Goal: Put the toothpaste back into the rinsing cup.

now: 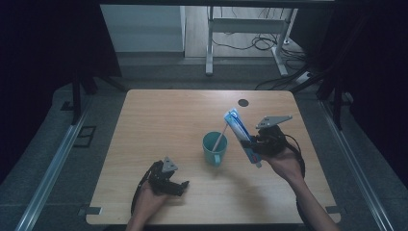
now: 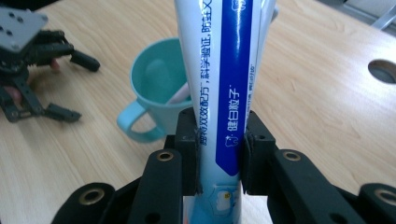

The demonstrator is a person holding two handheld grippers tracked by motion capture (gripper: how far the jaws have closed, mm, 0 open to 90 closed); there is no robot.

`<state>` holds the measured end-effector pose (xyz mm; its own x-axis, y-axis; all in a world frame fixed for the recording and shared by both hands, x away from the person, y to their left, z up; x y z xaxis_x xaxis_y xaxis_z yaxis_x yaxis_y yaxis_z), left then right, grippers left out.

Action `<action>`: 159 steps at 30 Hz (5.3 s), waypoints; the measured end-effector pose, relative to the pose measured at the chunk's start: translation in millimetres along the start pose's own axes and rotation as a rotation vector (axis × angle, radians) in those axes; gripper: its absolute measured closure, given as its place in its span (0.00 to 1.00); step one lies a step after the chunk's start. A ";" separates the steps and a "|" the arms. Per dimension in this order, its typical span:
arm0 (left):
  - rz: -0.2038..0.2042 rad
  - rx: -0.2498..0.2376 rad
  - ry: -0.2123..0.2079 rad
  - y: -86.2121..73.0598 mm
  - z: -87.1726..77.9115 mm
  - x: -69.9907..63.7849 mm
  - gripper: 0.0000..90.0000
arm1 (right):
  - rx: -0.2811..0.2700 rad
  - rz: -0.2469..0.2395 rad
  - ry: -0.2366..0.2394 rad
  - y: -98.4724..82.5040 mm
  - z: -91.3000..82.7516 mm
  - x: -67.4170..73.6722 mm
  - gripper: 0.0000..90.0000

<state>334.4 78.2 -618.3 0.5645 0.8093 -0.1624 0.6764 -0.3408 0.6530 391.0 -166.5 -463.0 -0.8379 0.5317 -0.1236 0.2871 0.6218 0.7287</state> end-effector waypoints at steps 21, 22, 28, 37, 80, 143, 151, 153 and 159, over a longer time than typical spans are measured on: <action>0.000 -0.001 0.000 0.0 0.1 0.0 0.05 | -0.126 0.016 -0.016 29.6 10.4 -1.4 0.80; 0.000 -0.001 0.000 0.0 0.1 0.0 0.05 | -0.131 0.017 -0.017 30.7 10.9 -1.6 0.80; 0.000 -0.001 0.000 0.0 0.1 0.0 0.05 | -0.158 0.023 -0.018 38.0 13.0 -2.0 0.80; 0.000 -0.001 0.000 0.0 0.1 0.0 0.05 | -0.199 0.028 -0.025 50.5 17.5 -1.8 0.80; 0.000 -0.001 -0.001 0.1 0.1 0.0 0.05 | -0.279 -0.001 -0.025 96.5 65.2 13.6 0.80; 0.001 0.000 0.000 -0.1 0.0 0.0 0.05 | -0.254 0.012 -0.008 37.2 116.1 27.3 0.78; 0.001 0.000 0.000 -0.1 0.0 0.0 0.05 | -0.241 0.026 0.008 31.3 117.8 28.7 0.77; 0.001 0.000 0.000 -0.1 0.0 0.0 0.05 | -0.235 0.030 0.015 28.8 118.4 28.9 0.77; 0.000 0.000 0.000 -0.1 0.0 0.0 0.05 | -0.218 0.042 0.025 24.1 120.1 29.4 0.76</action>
<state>334.4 78.2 -618.4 0.5647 0.8092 -0.1622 0.6761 -0.3408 0.6533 429.1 -66.9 -530.0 -0.8393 0.5384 -0.0754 0.2171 0.4591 0.8615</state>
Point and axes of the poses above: each handheld gripper's, and its own axes: z roughly forward along the jaws, y roughly out of its top, x roughly to its left, the point moved 10 cm from there along z, roughly forward along the jaws, and after that the axes turned 12 degrees about -z, right-handed, at the moved point
